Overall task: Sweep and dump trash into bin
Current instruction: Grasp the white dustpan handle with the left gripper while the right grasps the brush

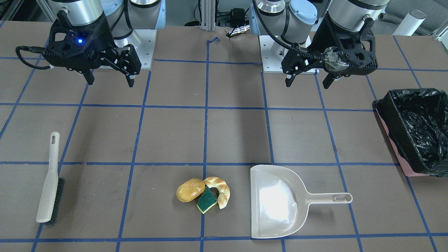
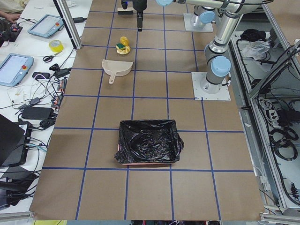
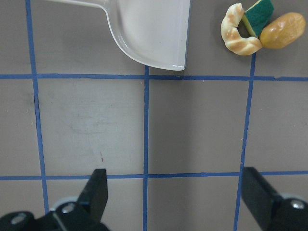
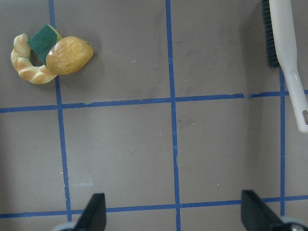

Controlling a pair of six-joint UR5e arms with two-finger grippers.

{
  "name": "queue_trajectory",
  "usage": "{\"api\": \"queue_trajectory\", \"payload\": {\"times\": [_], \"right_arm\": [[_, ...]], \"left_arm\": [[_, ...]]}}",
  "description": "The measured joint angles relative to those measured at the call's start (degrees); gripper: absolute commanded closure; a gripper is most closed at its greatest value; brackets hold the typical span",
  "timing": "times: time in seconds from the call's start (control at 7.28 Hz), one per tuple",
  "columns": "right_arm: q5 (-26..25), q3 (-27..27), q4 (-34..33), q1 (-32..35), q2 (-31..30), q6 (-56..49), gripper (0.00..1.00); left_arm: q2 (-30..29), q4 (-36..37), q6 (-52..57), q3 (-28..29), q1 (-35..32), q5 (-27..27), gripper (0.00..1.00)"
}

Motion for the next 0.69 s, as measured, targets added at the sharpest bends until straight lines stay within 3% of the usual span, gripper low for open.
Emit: {"api": "queue_trajectory", "payload": {"times": [0.41, 0.69], "right_arm": [[-0.37, -0.22, -0.21, -0.1, -0.07, -0.32, 0.0], [-0.48, -0.67, 2.46, -0.32, -0.26, -0.26, 0.0]], "left_arm": [[-0.55, 0.02, 1.02, 0.25, 0.08, 0.07, 0.0], [-1.85, 0.14, 7.44, 0.3, 1.22, 0.17, 0.0]]}}
